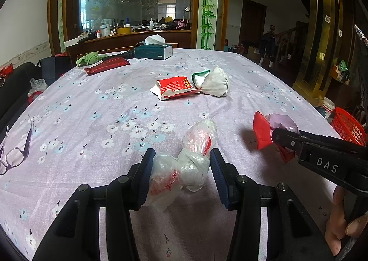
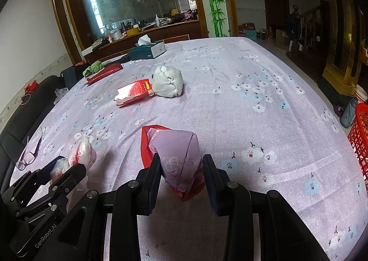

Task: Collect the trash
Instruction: 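Lift the held bags and wrapper off the table with both grippers, then carry both items over the red wastebasket and open both grippers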

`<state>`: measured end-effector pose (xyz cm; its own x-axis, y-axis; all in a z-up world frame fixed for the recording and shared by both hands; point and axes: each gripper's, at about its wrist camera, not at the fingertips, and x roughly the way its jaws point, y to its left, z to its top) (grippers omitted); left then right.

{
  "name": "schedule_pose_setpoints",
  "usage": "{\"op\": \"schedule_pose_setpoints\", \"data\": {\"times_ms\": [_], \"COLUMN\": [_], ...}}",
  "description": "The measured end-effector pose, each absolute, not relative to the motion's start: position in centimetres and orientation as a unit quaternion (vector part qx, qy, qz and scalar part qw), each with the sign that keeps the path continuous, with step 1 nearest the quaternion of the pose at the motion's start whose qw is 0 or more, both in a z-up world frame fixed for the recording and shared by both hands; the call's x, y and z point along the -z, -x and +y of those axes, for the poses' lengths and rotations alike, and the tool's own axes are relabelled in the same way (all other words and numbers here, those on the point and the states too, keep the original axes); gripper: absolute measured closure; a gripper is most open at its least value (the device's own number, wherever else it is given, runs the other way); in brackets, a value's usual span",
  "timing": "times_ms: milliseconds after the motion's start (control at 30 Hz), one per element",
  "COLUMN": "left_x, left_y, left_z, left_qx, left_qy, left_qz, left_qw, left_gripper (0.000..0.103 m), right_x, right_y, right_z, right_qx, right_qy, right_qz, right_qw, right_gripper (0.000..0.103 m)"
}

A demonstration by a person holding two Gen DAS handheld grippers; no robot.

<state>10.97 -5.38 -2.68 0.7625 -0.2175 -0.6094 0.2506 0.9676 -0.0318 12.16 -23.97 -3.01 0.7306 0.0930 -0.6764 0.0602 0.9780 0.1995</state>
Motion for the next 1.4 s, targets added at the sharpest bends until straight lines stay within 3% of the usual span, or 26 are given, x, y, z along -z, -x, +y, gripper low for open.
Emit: {"op": "schedule_pose_setpoints", "data": {"times_ms": [1133,1400], "left_x": [2.8,2.6], "left_y": [-11.0,-11.6], "left_z": [-5.4,-5.4], "left_qx": [0.124,0.149], "left_qy": [-0.027,0.005], "left_qz": [0.323,0.352], "left_qw": [0.938,0.924], "left_gripper": [0.056,0.056], "right_x": [3.2,3.1], "right_y": [-12.3,-11.2], "right_z": [-24.1,-26.3], "right_qx": [-0.005,-0.030], "right_qy": [-0.104,-0.164], "right_qz": [0.366,0.390], "right_qw": [0.925,0.905], "right_gripper": [0.064,0.064]}}
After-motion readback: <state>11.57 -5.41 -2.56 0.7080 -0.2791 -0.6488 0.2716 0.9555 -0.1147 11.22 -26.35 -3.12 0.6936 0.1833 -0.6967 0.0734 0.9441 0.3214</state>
